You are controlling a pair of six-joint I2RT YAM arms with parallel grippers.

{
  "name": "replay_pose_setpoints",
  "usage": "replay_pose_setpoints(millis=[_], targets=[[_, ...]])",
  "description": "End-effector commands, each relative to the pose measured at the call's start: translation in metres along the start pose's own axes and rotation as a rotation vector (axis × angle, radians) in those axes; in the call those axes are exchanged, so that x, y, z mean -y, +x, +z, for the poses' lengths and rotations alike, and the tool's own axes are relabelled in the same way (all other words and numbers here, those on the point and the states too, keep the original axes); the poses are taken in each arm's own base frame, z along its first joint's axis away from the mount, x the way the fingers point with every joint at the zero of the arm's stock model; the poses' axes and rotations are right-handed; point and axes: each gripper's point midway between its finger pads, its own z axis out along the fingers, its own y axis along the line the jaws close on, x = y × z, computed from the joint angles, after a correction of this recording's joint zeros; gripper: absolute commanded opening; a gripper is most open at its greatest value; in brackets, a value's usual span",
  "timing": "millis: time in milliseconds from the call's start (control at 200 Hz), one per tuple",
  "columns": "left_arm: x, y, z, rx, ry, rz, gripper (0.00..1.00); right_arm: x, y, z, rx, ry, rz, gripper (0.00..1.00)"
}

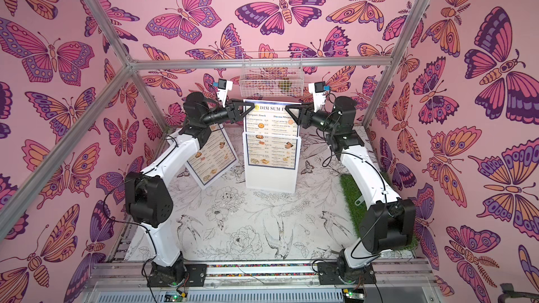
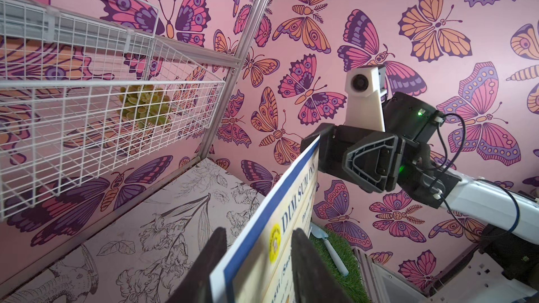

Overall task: Insert the menus into the narrow rack
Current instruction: Insert the menu into the narrow rack.

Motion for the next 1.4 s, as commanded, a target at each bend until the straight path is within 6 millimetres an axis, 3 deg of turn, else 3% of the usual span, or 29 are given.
replay_pose_setpoints(millis=[0, 230, 421, 426, 446, 661, 1087, 1192, 1392], targets=[[0.021, -0.004, -0.001, 0.002, 0.043, 0.031, 0.39, 0.000, -0.020, -0.009, 0.025, 0.082, -0.031, 0.54], [0.023, -0.001, 0.000, 0.000, 0.050, 0.030, 0.38, 0.008, -0.035, -0.012, 0.015, 0.237, -0.056, 0.53], [0.033, -0.004, -0.001, 0.004, 0.065, 0.041, 0.38, -0.012, -0.048, -0.007, -0.031, 0.324, -0.119, 0.52], [0.033, -0.004, -0.001, 0.005, 0.066, 0.042, 0.38, -0.005, -0.040, -0.001, -0.057, 0.333, -0.108, 0.52], [0.034, -0.003, -0.001, 0.003, 0.068, 0.042, 0.38, -0.004, -0.037, 0.003, -0.071, 0.347, -0.108, 0.52], [0.043, -0.004, -0.002, 0.001, 0.093, 0.058, 0.38, -0.027, -0.034, 0.025, -0.129, 0.389, -0.133, 0.50], [0.050, -0.003, -0.001, -0.001, 0.117, 0.070, 0.39, -0.033, -0.020, 0.070, -0.219, 0.442, -0.124, 0.48], [0.052, -0.006, 0.000, 0.003, 0.120, 0.076, 0.40, -0.034, -0.022, 0.074, -0.222, 0.465, -0.146, 0.48], [0.051, -0.005, 0.000, 0.000, 0.122, 0.073, 0.40, -0.019, -0.020, 0.067, -0.242, 0.557, -0.165, 0.46]])
